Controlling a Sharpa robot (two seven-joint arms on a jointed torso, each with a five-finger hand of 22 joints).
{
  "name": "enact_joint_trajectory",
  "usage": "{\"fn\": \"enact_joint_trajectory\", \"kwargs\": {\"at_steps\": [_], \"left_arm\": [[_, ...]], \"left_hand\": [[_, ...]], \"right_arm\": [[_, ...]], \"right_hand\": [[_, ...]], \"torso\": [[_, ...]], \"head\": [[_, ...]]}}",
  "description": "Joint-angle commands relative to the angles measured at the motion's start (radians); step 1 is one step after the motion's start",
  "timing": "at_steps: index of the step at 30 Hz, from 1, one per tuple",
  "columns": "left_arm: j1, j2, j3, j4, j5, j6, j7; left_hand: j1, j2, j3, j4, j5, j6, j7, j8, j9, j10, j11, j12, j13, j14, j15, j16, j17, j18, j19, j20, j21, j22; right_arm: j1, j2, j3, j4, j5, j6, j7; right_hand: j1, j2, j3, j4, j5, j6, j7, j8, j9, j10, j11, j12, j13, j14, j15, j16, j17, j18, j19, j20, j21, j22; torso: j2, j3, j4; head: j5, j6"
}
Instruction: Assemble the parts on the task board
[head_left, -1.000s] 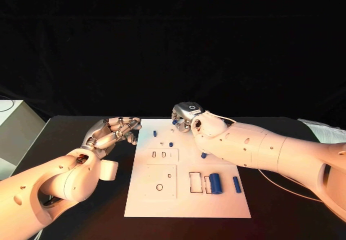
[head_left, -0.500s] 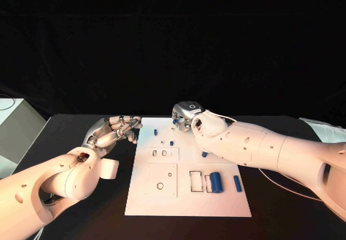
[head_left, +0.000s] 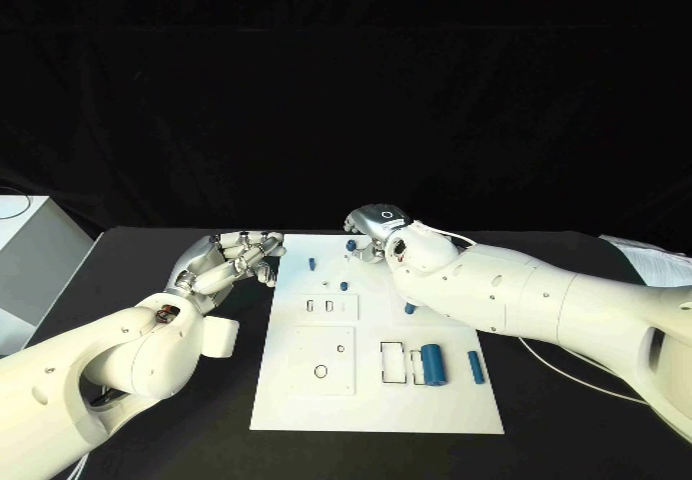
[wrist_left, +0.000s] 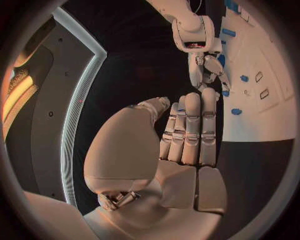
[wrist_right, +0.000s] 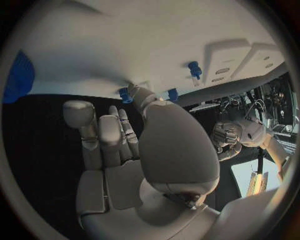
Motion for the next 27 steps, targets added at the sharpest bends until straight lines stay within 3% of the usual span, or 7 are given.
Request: {"fn": "enact_joint_trajectory", "kwargs": {"at_steps": [1,5,15,22,24,25,27], "left_arm": [[0.001,0.001,0.001,0.002,-0.004,0.018,0.002],[0.001,-0.002,0.001,-0.001,-0.004,0.017,0.002],[0.000,-0.003,0.000,-0.007,-0.002,0.022,0.001],[-0.001,0.002,0.000,-0.012,-0.001,0.028,0.001],[-0.002,0.004,0.000,-0.014,-0.001,0.029,0.001],[-0.002,0.005,0.000,-0.014,-0.001,0.030,0.000],[-0.003,0.007,0.000,-0.017,-0.002,0.032,0.000]], "left_hand": [[-0.008,-0.002,0.004,0.000,-0.002,-0.008,0.003,0.000,0.002,-0.004,0.004,0.003,0.002,-0.008,0.003,0.006,0.002,0.013,-0.008,0.002,0.005,0.002],[-0.008,-0.002,0.004,0.000,-0.002,-0.008,0.003,0.000,0.002,-0.004,0.004,0.003,0.002,-0.008,0.003,0.006,0.002,0.013,-0.009,0.002,0.005,0.002],[-0.008,-0.002,0.004,0.000,-0.002,-0.008,0.003,0.000,0.002,-0.004,0.004,0.003,0.002,-0.008,0.003,0.006,0.002,0.013,-0.009,0.002,0.005,0.002],[-0.008,-0.002,0.004,0.000,-0.002,-0.008,0.003,0.000,0.002,-0.004,0.004,0.003,0.002,-0.008,0.003,0.006,0.002,0.013,-0.009,0.002,0.005,0.002],[-0.008,-0.002,0.004,0.000,-0.002,-0.008,0.003,0.000,0.002,-0.004,0.004,0.003,0.002,-0.008,0.003,0.006,0.002,0.013,-0.009,0.002,0.005,0.002],[-0.008,-0.002,0.004,0.000,-0.002,-0.008,0.003,0.000,0.002,-0.004,0.004,0.003,0.002,-0.008,0.003,0.006,0.002,0.013,-0.009,0.002,0.005,0.002],[-0.008,-0.002,0.004,0.000,-0.002,-0.008,0.003,0.000,0.002,-0.004,0.004,0.003,0.002,-0.008,0.003,0.006,0.002,0.013,-0.009,0.002,0.005,0.002]], "right_arm": [[0.000,-0.015,0.000,0.019,0.005,0.005,0.008],[0.000,-0.065,0.000,0.086,0.015,-0.025,-0.001],[0.037,-0.243,0.012,0.269,0.116,-0.095,0.004],[0.059,-0.321,0.017,0.294,0.307,-0.003,0.040],[0.061,-0.333,0.018,0.288,0.330,0.050,0.044],[0.062,-0.338,0.018,0.284,0.335,0.072,0.043],[0.063,-0.343,0.018,0.273,0.337,0.109,0.038]], "right_hand": [[0.036,-0.002,-0.047,0.047,-0.012,-0.010,0.000,-0.007,-0.005,-0.012,-0.001,0.002,0.000,-0.005,0.002,-0.008,-0.016,0.008,-0.004,-0.004,-0.021,-0.018],[0.107,-0.024,-0.098,0.170,-0.022,-0.019,0.003,-0.011,-0.014,-0.023,0.001,0.003,-0.001,-0.011,0.002,-0.020,-0.048,0.012,-0.001,-0.004,-0.056,-0.046],[0.094,0.001,-0.029,0.174,-0.014,0.086,-0.017,0.034,-0.006,0.181,-0.028,0.069,0.017,-0.008,-0.020,-0.026,-0.056,0.008,0.016,-0.022,-0.059,-0.031],[0.090,-0.037,0.044,0.159,0.014,0.090,-0.035,0.028,-0.013,0.417,-0.071,0.175,0.094,0.037,-0.053,0.077,0.113,-0.021,0.077,-0.051,0.085,0.144],[0.065,-0.061,0.021,0.139,0.028,0.106,-0.053,0.050,-0.005,0.476,-0.099,0.574,0.476,0.058,-0.069,0.142,0.217,-0.041,0.111,-0.073,0.185,0.264],[0.044,-0.052,0.023,0.138,0.033,0.106,-0.049,0.058,-0.003,0.492,-0.092,0.984,0.907,0.066,-0.067,0.177,0.281,-0.052,0.123,-0.070,0.234,0.325],[0.021,-0.051,0.021,0.140,0.064,0.103,-0.044,0.067,-0.001,0.530,-0.082,1.265,1.211,0.080,-0.059,0.224,0.373,-0.065,0.141,-0.061,0.295,0.401]], "torso": [[0.000,0.0007,0.0002],[-0.004,0.0057,-0.0044],[-0.018,0.0155,-0.0213],[-0.024,0.0213,-0.0304],[-0.024,0.0233,-0.0321],[-0.024,0.0243,-0.0326],[-0.024,0.0260,-0.0341]], "head": [[0.002,0.000],[0.004,0.002],[0.011,0.006],[0.006,0.008],[0.002,0.007],[0.000,0.008],[-0.005,0.008]]}}
